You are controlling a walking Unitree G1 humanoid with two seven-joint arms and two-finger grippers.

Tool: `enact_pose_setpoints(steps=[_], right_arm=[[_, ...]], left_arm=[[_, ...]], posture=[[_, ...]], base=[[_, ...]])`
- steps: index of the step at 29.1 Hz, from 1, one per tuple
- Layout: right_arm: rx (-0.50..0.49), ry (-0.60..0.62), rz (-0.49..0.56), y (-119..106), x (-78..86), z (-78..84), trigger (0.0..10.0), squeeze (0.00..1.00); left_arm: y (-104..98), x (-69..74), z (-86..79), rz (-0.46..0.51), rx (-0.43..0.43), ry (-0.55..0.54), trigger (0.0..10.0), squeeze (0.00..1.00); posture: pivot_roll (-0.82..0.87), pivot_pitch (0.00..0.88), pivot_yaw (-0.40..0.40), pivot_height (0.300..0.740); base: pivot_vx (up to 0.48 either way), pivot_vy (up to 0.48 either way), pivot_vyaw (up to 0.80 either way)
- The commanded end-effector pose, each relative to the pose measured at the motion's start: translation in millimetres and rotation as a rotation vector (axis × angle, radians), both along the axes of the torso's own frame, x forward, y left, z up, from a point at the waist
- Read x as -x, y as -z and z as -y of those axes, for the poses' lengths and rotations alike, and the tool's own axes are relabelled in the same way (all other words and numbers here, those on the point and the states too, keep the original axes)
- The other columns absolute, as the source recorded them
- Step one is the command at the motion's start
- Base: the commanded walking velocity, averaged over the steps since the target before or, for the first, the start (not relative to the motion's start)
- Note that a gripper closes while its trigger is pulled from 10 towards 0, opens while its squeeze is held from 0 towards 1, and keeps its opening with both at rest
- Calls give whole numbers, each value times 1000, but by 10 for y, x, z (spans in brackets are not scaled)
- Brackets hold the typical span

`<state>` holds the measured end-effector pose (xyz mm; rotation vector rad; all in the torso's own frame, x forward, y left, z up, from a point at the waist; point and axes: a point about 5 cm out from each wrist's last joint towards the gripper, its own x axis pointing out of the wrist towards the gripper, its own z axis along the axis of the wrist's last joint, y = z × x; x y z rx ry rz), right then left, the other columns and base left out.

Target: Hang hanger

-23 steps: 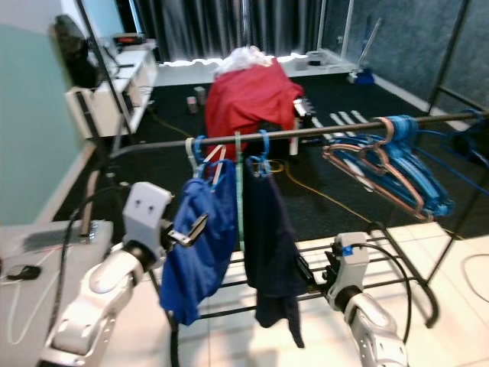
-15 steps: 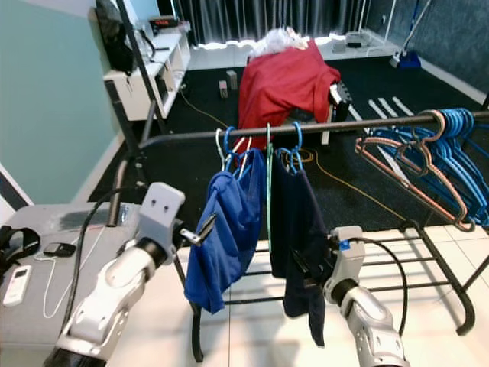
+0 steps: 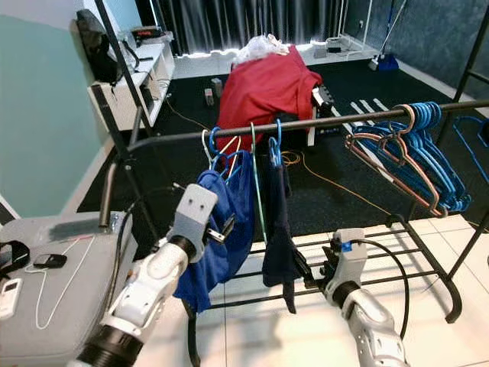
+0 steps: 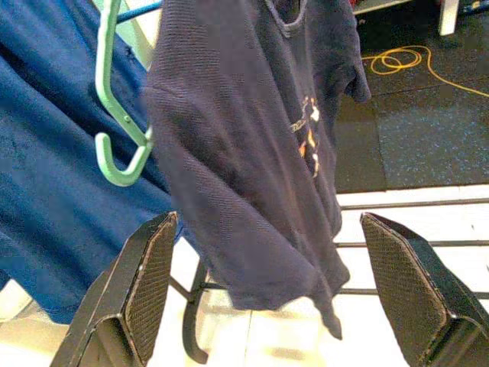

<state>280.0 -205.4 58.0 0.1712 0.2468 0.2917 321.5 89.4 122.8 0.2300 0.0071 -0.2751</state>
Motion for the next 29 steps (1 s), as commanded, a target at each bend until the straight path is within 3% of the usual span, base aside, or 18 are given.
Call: enact_pose_setpoints(steps=[1,12,29], right_arm=[[-3,-5,-2,12,3,-38,10000,0],[-7,3,2,8,6,-47,10000,0],[-11,11,7,4,2,-58,10000,0]], left_arm=[[35,-49,-52,-7,-10,-53,10000,0],[35,-145,-121,26,0,-100,10000,0],[383,-89,-114,-92,-79,-48,10000,0]], posture=[[-119,0,45,740],[-133,0,56,740],[-143,0,63,740]], base=[[0,0,0],[0,0,0],[0,0,0]])
